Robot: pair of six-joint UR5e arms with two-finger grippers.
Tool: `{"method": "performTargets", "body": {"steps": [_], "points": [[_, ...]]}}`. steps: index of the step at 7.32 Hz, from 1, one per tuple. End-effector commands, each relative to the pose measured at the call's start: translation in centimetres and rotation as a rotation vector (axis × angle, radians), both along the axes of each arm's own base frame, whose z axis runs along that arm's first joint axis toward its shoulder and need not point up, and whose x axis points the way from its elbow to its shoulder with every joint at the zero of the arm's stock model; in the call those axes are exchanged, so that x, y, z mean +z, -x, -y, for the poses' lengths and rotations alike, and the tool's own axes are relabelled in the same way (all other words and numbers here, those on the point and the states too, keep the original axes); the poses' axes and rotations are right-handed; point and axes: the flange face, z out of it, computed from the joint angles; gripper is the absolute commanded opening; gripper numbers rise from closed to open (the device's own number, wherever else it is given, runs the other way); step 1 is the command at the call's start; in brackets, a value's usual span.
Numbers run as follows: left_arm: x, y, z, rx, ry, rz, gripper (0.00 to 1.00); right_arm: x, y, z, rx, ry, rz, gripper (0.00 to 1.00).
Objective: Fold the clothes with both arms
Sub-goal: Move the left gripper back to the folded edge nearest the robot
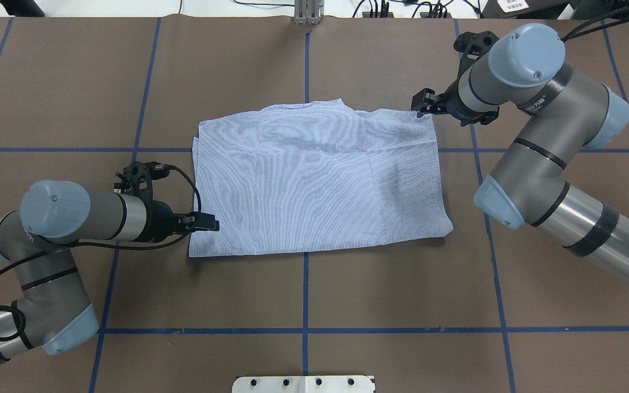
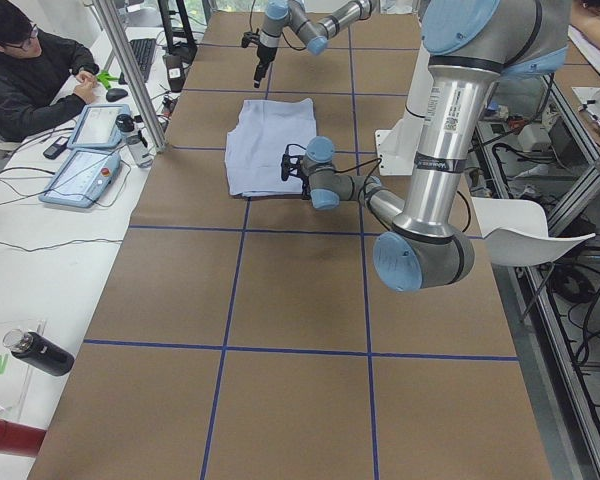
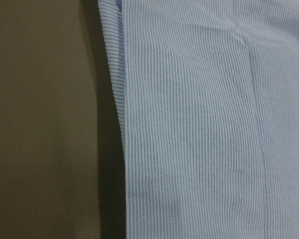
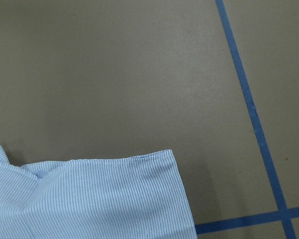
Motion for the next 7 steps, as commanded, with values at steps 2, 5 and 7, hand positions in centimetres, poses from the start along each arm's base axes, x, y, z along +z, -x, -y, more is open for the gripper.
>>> {"method": "performTargets", "body": {"steps": [2,5,7], "points": [[-0.1,-1.0,-1.6,0.028,0.004,-0.004,0.57,-0.4,0.2,-0.3,0.002,0.002,0.008,1.0],[0.0,-1.1,-1.9,0.033,0.005,-0.001,0.57,-0.8,0.2,-0.5,0.004,-0.004,0.015,1.0],[0.8,-0.8,-2.0,0.033,0.012,0.012,0.24,-0.9,0.2,-0.7,0.003,-0.007,0.016,1.0]]}}
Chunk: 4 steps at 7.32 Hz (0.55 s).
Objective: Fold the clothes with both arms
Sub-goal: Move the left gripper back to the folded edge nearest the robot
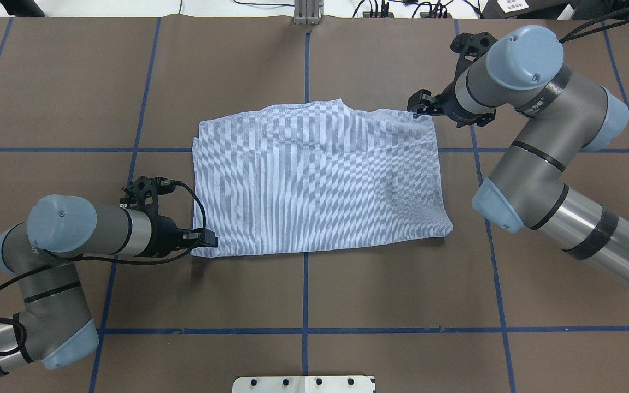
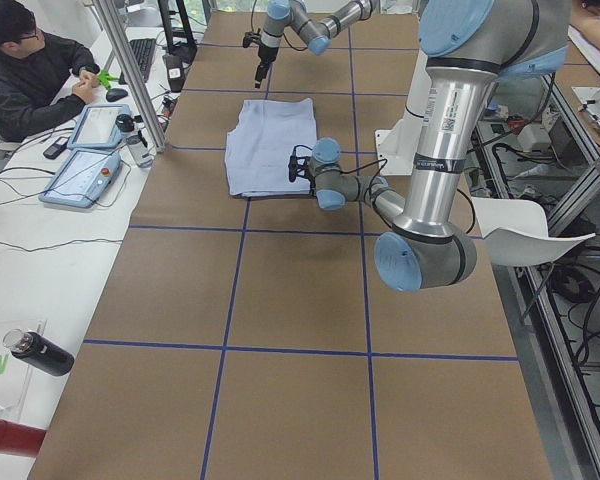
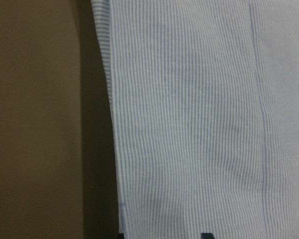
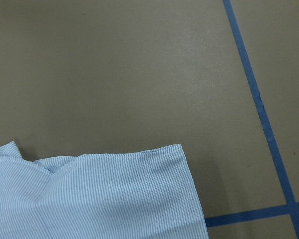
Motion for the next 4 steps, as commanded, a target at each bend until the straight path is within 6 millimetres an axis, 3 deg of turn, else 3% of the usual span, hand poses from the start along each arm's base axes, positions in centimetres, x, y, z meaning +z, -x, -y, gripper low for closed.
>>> {"method": "performTargets", "body": {"steps": [1,3,4], "points": [[0.6,0.3,-0.1,-0.001,0.005,0.009,0.0,-0.2,0.1,-0.1,-0.002,-0.003,0.003,1.0],[1.8,3.1,-1.5,0.005,0.009,0.024,0.0,-0.2,0.4,-0.4,-0.008,-0.003,0.003,1.0],[2.8,4.6,-1.2,-0.008,0.009,0.039,0.0,-0.1,0.5,-0.4,-0.009,-0.002,0.002,1.0]]}}
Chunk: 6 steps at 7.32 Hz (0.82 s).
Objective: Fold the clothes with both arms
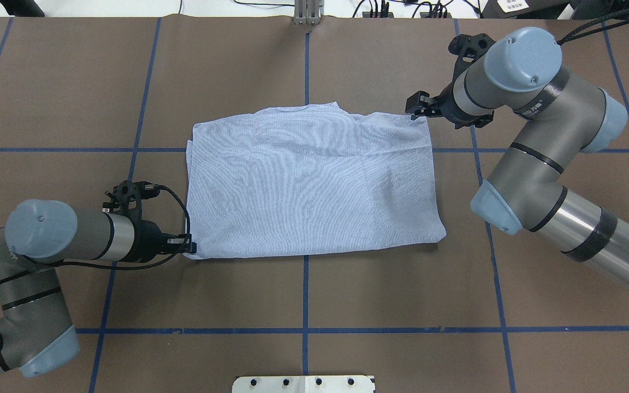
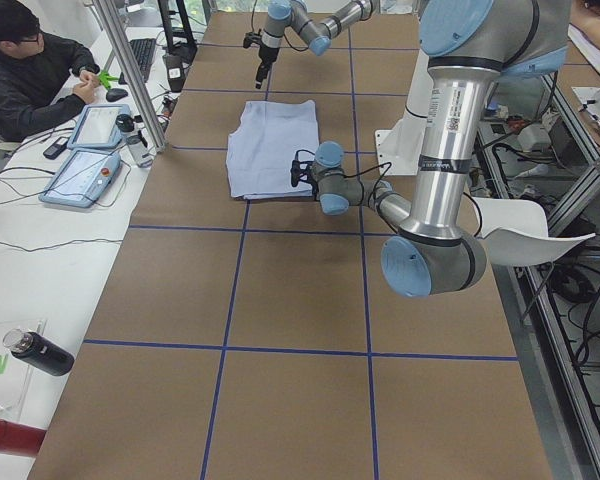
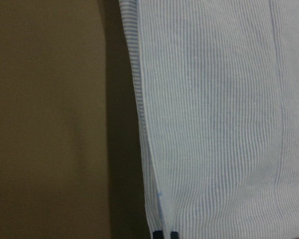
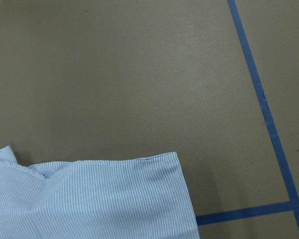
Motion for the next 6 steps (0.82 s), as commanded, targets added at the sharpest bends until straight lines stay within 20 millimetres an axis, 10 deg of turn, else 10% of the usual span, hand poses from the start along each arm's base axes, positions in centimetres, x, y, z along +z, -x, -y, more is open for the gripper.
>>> {"method": "performTargets", "body": {"steps": [1,3,6], "points": [[1.8,2.9,1.5,-0.044,0.014,0.043,0.0,0.0,0.2,-0.1,-0.004,0.0,0.0,1.0],[2.3,5.6,7.6,-0.097,-0.092,0.184,0.0,0.0,0.4,-0.3,-0.007,0.0,0.0,1.0],[1.7,5.1,24.7,-0.187,-0.154,0.326,0.0,-0.5,0.6,-0.5,-0.012,-0.007,0.007,1.0]]}}
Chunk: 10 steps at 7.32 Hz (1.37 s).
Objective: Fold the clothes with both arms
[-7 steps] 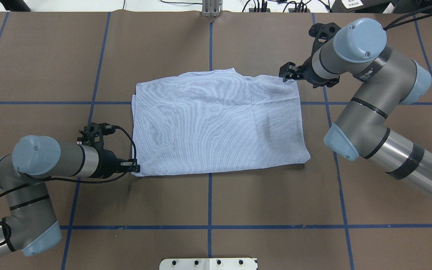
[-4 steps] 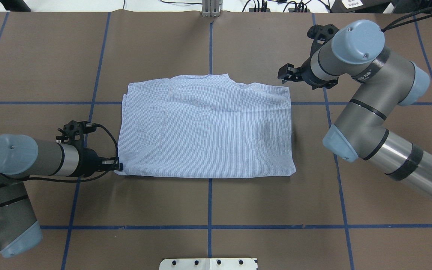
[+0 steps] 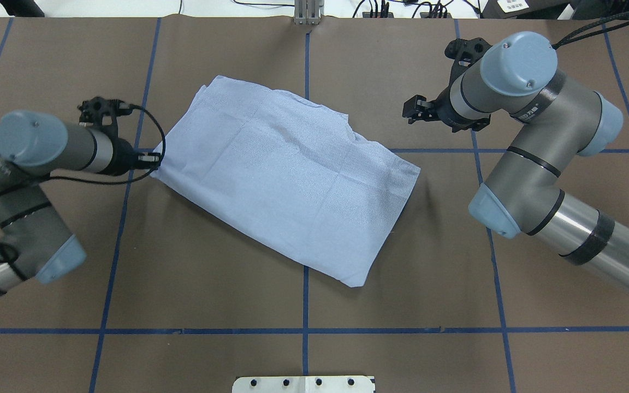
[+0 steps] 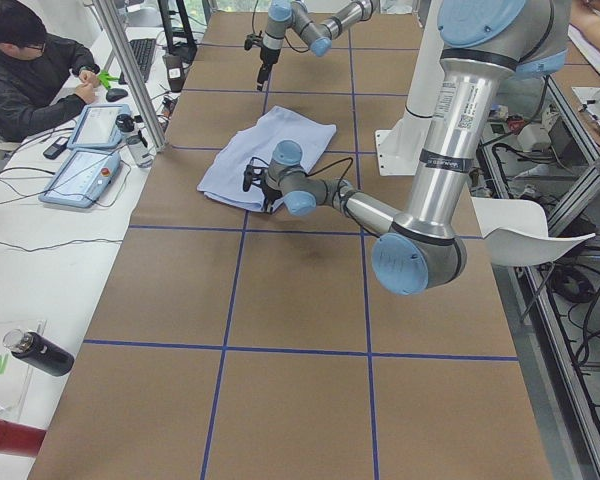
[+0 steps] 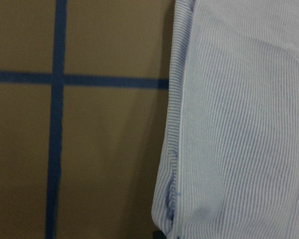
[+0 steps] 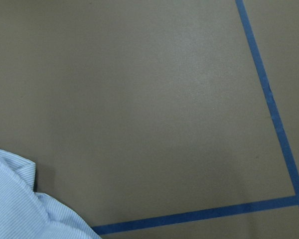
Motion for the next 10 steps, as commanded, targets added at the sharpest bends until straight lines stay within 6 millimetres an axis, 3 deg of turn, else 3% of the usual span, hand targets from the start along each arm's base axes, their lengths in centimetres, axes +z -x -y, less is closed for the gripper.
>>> {"method": "performTargets", "body": {"steps": [1,3,4,5,8,10], "points": [[-1.3,-0.6,12.8,-0.052,-0.038,0.108,0.0,-0.7,-0.1,-0.4,-0.003,-0.011,0.01,1.0],[-4.5,-2.5,19.7,-0.061,-0.08,0.191,0.0,-0.9,0.1,-0.6,-0.006,-0.012,0.015,1.0],[-5.1,-0.6,21.0,-0.052,-0.113,0.203,0.0,-1.3,0.1,-0.9,-0.009,-0.017,0.02,1.0],[-6.1,1.2,21.0,0.007,-0.176,0.185,0.99,-1.2,0.4,-1.2,-0.01,-0.012,0.022,1.0],[-6.4,7.3,13.2,0.089,-0.183,0.009,1.0,-2.6,4.9,-4.0,0.045,0.075,0.071,1.0],[-8.2,7.1,10.0,0.019,-0.089,-0.087,1.0,-3.0,8.1,-6.6,0.095,0.174,0.109,0.97]]}}
